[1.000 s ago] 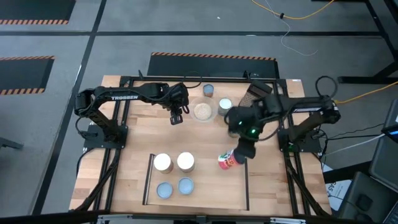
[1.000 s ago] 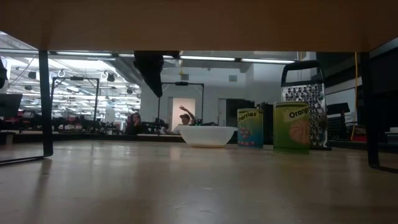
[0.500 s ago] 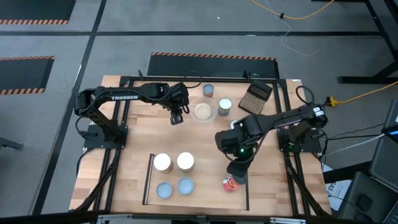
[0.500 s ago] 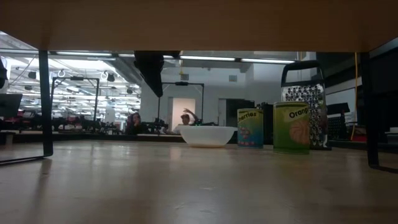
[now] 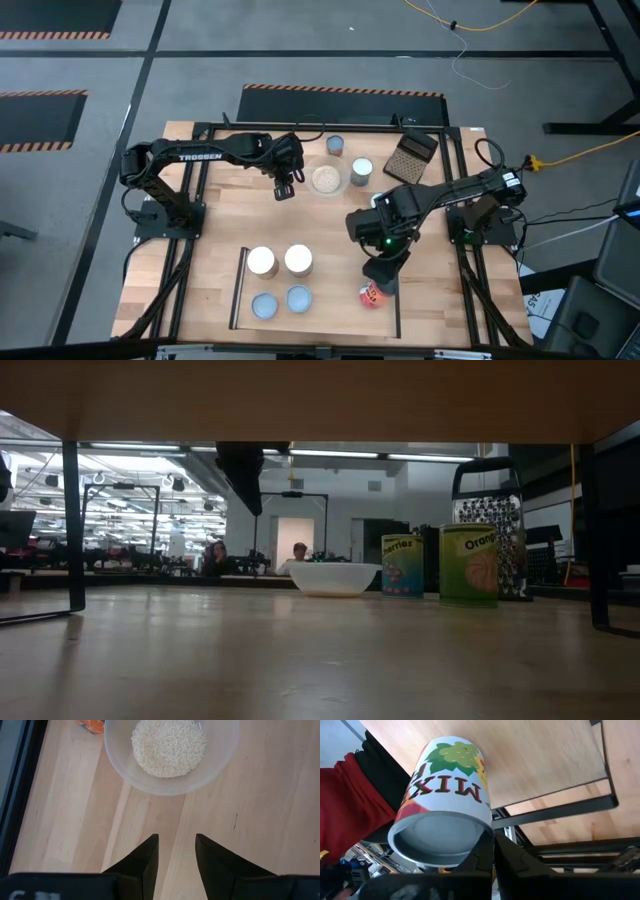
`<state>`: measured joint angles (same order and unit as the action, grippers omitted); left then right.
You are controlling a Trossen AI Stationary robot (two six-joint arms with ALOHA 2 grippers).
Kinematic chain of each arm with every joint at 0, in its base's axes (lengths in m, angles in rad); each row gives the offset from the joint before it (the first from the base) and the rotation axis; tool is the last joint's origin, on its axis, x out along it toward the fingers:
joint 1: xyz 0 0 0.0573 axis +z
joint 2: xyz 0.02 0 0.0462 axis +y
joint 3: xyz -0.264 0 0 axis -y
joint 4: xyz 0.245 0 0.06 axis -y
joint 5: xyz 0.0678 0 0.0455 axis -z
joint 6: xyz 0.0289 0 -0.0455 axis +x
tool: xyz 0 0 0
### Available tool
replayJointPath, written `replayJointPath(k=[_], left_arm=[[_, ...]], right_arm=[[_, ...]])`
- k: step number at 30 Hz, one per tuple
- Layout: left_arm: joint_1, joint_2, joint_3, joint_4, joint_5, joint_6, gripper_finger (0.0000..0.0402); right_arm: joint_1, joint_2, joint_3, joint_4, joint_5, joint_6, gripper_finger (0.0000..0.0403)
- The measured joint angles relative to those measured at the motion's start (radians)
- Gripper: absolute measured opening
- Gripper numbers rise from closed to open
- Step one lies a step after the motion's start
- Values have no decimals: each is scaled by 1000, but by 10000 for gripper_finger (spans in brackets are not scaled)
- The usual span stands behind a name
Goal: Pick and place cans onto a shelf
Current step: Put the canned mixed fruit on the shelf
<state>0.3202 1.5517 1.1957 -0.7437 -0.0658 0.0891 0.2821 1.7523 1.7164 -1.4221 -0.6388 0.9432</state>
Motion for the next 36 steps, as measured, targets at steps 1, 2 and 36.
replayJointPath(k=[1,2,36], left_arm=[[0,0,0,0,0,0,121],[0,0,0,0,0,0,121],[0,0,0,5,0,2,121]], right_arm=[[0,0,0,-12,-1,0,4],[0,0,0,-27,-3,0,4],[-31,-2,106,-149,115,51,4]])
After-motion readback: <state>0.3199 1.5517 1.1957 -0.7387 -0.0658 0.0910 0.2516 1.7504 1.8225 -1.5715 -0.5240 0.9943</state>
